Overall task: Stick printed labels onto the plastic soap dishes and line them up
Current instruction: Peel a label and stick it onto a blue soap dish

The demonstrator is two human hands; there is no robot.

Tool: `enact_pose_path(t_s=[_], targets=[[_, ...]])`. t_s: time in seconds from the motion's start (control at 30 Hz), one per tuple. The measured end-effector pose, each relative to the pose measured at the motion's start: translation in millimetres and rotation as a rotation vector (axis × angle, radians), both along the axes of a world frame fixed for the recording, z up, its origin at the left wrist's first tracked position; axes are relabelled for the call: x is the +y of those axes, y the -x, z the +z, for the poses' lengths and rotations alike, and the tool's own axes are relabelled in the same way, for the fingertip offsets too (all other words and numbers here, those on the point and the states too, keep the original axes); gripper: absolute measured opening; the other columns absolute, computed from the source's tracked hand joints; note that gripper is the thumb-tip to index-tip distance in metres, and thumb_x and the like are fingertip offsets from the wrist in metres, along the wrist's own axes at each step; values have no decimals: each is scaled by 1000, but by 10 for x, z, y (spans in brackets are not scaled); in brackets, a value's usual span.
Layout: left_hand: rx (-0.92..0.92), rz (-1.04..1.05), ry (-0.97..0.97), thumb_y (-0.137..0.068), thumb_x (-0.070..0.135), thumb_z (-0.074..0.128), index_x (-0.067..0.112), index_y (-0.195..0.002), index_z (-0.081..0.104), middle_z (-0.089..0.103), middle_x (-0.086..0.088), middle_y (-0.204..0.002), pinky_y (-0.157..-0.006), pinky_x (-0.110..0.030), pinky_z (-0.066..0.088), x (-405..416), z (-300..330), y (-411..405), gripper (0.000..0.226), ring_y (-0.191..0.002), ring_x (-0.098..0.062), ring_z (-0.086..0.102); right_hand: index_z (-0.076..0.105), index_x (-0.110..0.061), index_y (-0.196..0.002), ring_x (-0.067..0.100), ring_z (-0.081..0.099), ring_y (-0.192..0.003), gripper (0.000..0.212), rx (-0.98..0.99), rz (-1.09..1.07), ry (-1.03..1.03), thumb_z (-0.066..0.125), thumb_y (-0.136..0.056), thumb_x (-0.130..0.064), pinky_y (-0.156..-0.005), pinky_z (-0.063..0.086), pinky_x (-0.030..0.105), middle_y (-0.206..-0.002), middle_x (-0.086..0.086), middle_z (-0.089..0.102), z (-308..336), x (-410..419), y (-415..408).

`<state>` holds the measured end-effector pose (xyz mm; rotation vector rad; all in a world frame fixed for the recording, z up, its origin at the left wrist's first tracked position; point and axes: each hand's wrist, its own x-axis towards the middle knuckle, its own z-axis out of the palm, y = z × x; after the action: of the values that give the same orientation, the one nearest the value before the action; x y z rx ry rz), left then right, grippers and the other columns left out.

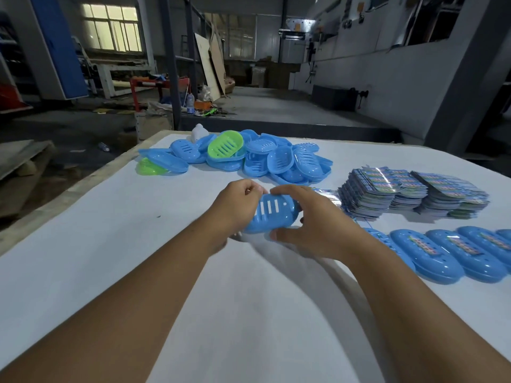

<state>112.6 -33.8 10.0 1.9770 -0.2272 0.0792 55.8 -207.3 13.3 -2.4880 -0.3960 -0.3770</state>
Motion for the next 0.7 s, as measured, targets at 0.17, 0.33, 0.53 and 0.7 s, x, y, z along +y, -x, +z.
enact_pose_path(t_s=[0.17,0.33,0.53,0.7], targets=[[-178,-59,-203,-92,39,64,27,-104,69,67,13,-99,-83,-32,51,-1,-49,148,18,-97,-12,63,51,-45,-125,-3,57,-89,70,86,-90,42,86,-64,-54,-67,42,15,-102,-22,59,-26,-72,1],[-253,-208,-544,-87,49,68,33,-121,61,61,8,-112,-88,-28,44,28,-73,217,38,-102,-9,55,57,-45,-118,1,62,-87,63,199,-102,106,78,-62,-64,-73,52,24,-102,-21,64,-25,-126,5],[-316,-179,-660,-87,57,64,35,-121,59,56,11,-106,-98,-35,44,70,-74,191,41,-114,-13,46,66,-29,-127,10,62,-102,53,191,-304,-6,70,-78,-47,-85,46,25,-124,-10,67,31,-232,-65],[-317,-166,-668,-85,62,62,38,-119,59,56,13,-106,-104,-39,41,79,-82,186,42,-118,-14,43,67,-9,-113,33,61,-105,31,143,-600,194,65,-86,-25,-77,47,34,-111,9,68,5,-363,-107]])
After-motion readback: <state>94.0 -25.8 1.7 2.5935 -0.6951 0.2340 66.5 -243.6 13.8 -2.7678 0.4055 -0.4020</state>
